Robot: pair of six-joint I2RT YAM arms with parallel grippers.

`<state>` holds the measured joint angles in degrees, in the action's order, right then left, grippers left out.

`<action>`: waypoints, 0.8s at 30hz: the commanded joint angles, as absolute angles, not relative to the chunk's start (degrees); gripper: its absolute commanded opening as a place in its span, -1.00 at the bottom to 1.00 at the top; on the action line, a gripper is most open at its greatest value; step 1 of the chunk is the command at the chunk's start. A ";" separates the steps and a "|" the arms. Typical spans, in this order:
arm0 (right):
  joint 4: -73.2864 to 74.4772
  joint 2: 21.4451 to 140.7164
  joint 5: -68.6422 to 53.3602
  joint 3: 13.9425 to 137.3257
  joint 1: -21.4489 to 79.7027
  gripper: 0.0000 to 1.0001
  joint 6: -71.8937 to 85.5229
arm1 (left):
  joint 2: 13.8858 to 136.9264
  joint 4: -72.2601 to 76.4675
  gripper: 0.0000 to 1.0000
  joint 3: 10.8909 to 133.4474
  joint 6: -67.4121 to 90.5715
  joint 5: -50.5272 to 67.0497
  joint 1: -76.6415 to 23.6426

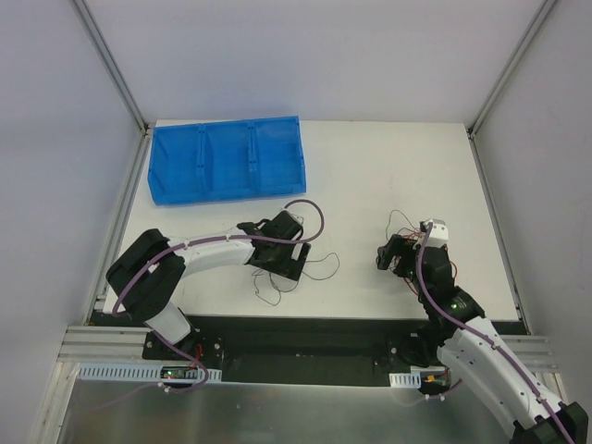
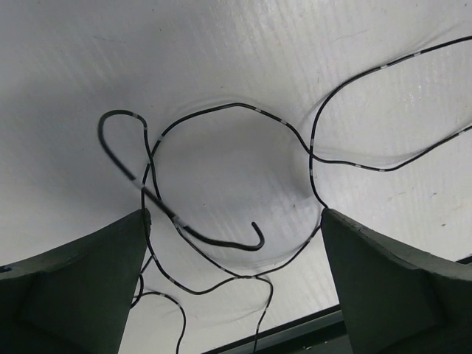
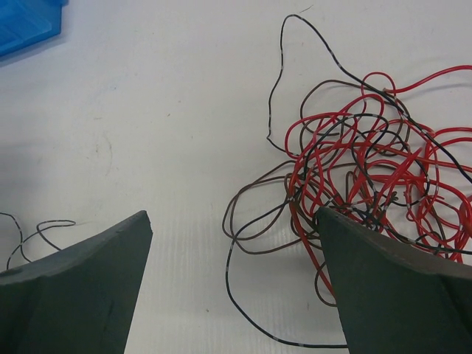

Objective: Untangle the cables

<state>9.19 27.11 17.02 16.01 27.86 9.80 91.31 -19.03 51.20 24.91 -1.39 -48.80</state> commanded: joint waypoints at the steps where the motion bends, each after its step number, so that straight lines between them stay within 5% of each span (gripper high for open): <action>1: 6.68 27.60 16.26 15.56 27.51 0.93 9.32 | 92.46 -17.05 0.98 52.12 28.39 -0.52 -49.31; 9: 6.42 28.30 15.91 15.64 27.51 0.93 9.23 | 90.62 -12.57 0.98 50.80 29.88 5.01 -49.39; 18: 6.33 28.30 16.00 15.64 27.42 0.93 9.14 | 97.29 -18.18 0.98 55.45 33.74 -8.77 -53.87; 22: 6.24 28.56 16.00 15.64 27.42 0.93 9.14 | 100.28 -20.21 0.68 56.69 36.21 -13.00 -54.93; 24: 6.15 28.65 15.82 15.73 27.42 0.93 9.05 | 100.46 -20.57 0.29 56.43 36.47 -14.58 -55.11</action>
